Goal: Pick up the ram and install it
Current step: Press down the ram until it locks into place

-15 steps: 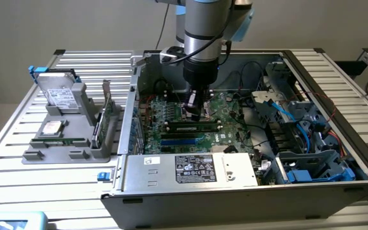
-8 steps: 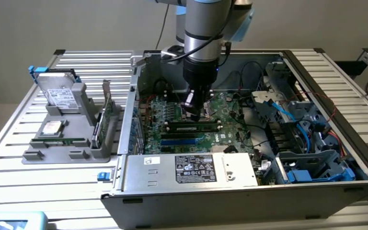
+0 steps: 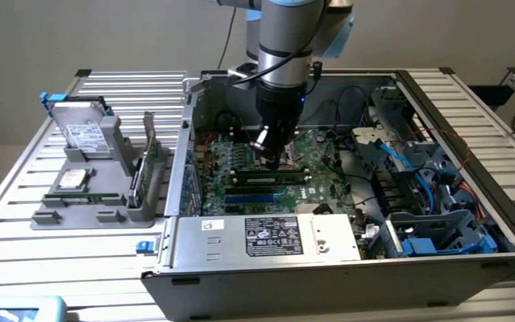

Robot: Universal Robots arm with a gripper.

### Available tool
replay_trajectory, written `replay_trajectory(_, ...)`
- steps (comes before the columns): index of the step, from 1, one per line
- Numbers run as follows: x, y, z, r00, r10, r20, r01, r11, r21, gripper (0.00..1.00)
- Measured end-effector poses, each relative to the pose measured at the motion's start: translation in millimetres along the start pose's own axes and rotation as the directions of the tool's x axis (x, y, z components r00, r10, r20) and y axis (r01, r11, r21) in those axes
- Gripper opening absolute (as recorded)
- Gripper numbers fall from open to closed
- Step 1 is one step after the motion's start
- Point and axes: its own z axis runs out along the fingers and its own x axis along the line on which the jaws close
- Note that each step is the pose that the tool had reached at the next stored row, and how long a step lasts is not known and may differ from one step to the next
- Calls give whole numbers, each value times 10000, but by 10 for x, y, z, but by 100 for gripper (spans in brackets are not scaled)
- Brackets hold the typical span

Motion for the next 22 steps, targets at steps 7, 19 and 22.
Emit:
replay_trajectory(7,-2,0,11,9965,832,75,-832,9965,43,11)
replay_trajectory(19,1,0,-9,9806,1954,121,-1956,9806,119,11)
replay_trajectory(22,2,-1,-20,9748,2230,107,-2231,9747,114,11)
